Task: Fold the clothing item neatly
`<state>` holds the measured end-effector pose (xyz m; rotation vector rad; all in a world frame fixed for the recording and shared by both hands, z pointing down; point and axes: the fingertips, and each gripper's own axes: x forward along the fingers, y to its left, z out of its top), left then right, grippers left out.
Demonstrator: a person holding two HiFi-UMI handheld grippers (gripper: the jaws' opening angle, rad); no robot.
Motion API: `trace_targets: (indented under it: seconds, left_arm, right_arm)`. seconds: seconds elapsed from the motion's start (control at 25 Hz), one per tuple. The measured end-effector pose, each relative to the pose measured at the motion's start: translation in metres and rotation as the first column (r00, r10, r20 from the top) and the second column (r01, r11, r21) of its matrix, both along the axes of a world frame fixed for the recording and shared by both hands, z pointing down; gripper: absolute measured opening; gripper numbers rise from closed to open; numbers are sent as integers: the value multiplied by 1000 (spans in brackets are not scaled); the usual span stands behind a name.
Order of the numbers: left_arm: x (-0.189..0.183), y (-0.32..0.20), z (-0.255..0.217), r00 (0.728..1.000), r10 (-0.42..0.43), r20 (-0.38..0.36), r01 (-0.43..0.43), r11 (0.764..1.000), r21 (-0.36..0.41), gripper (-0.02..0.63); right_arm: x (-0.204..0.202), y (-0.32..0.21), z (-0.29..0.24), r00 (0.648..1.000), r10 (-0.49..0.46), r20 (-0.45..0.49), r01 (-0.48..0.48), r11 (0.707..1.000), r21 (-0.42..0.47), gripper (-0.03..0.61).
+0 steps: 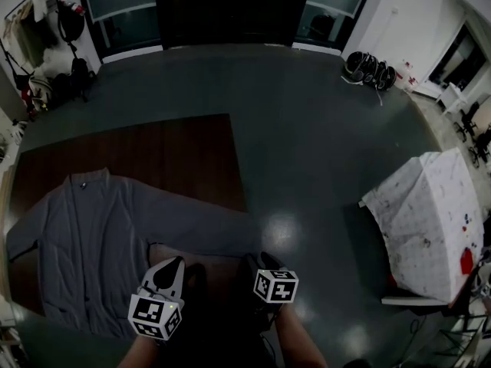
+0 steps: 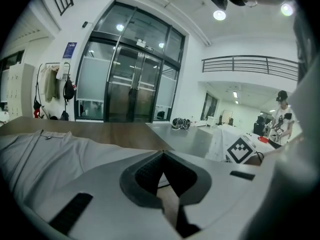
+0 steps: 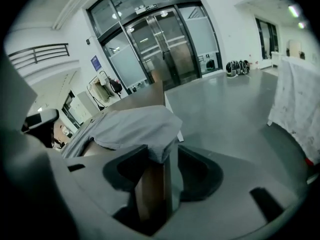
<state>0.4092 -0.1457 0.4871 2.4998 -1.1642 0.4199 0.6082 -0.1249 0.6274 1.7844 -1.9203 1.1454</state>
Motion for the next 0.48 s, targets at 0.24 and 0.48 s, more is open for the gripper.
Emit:
trace_targets:
  seconds: [0.24, 0.48]
  left_arm:
    - [3, 0, 6, 1000, -8, 11, 8, 1000, -20, 8]
    - [-2, 3, 6, 1000, -24, 16, 24, 1000, -14, 8]
  right_arm:
    - [-2, -8, 3, 993, 28, 111, -25, 999, -23, 163]
    - [3, -7, -2, 999, 23, 42, -23, 1000, -12, 67]
